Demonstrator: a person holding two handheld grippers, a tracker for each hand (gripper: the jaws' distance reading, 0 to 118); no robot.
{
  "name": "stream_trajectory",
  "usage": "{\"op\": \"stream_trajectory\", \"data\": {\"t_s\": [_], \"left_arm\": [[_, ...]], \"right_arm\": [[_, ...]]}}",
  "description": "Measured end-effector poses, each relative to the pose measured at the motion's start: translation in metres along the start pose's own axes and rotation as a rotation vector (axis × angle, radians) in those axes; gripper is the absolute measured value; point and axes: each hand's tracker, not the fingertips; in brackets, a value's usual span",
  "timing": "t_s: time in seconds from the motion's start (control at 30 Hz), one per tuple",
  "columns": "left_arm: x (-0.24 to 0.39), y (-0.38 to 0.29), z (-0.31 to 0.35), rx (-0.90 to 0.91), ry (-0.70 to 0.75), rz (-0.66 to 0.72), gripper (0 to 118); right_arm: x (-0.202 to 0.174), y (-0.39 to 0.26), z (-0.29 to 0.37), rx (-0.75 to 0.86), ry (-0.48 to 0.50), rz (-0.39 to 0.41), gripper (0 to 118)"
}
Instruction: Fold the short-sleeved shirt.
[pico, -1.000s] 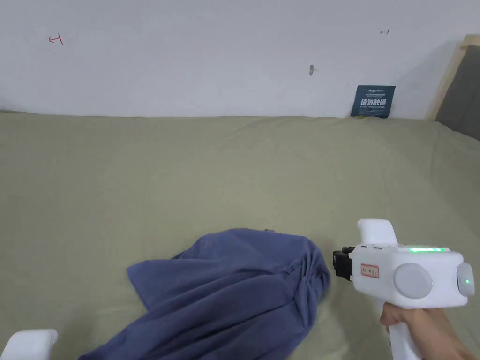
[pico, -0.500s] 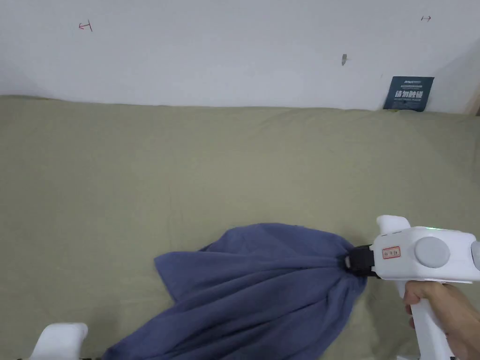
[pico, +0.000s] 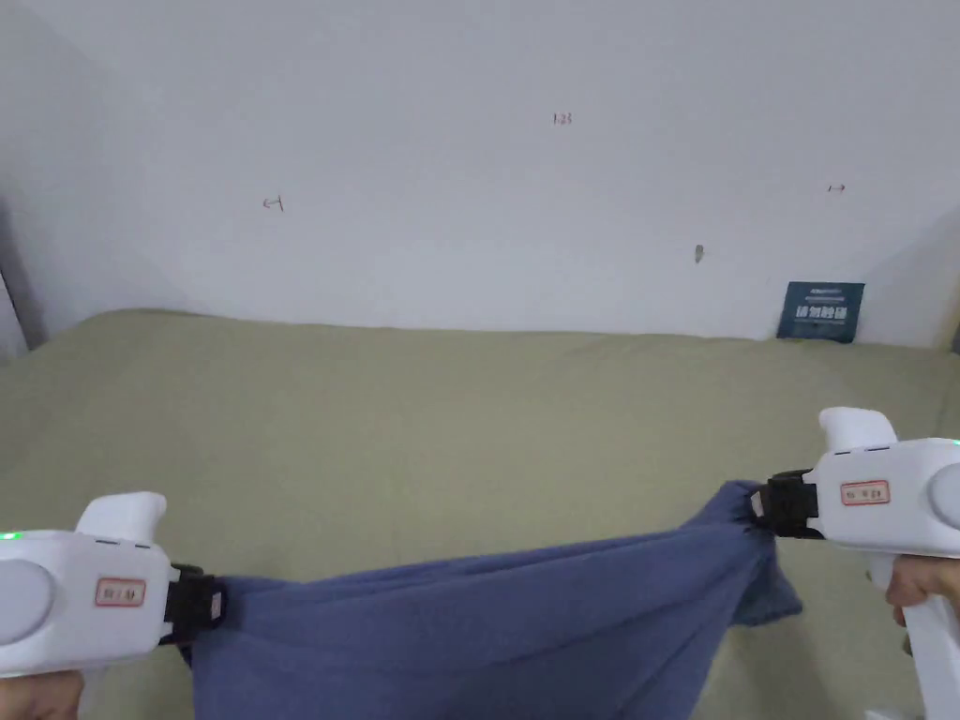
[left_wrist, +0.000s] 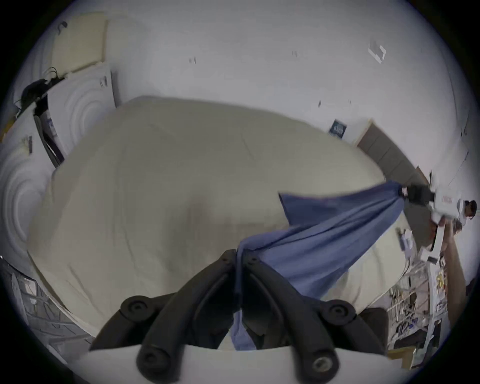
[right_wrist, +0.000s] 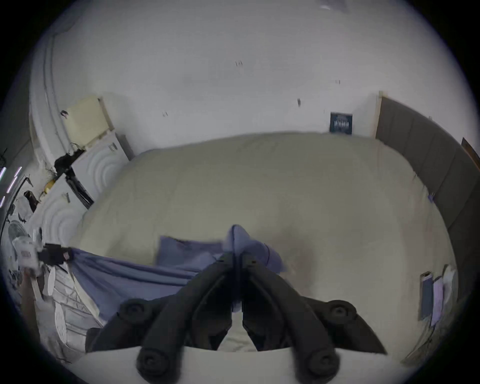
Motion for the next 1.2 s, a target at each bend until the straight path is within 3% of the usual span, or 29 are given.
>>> {"op": "stream_trajectory", "data": {"t_s": [0.27,0.5,0.77,0.87,1.2], "left_arm": [[0.052,0.085,0.097,0.261,0.051,-0.114,1],[0.093,0.137,0.119,0.346,0.097,-0.167,1],[0.123,0.191,0.097,0.352,0.145,-0.161,1],[0.128,0.209,0.080,0.362,0.162,-0.145,1],[0.137,0.267,-0.007,0.370,0.246,-0.139,1]], "right_arm": [[-0.035,0.060,0.113,0.202,-0.059,0.092,7],[-0.046,0.114,0.159,0.292,-0.139,0.126,7],[-0.041,0.175,0.146,0.311,-0.227,0.188,7],[-0.037,0.199,0.128,0.320,-0.230,0.173,7],[-0.019,0.258,0.021,0.286,-0.304,0.212,7]]}}
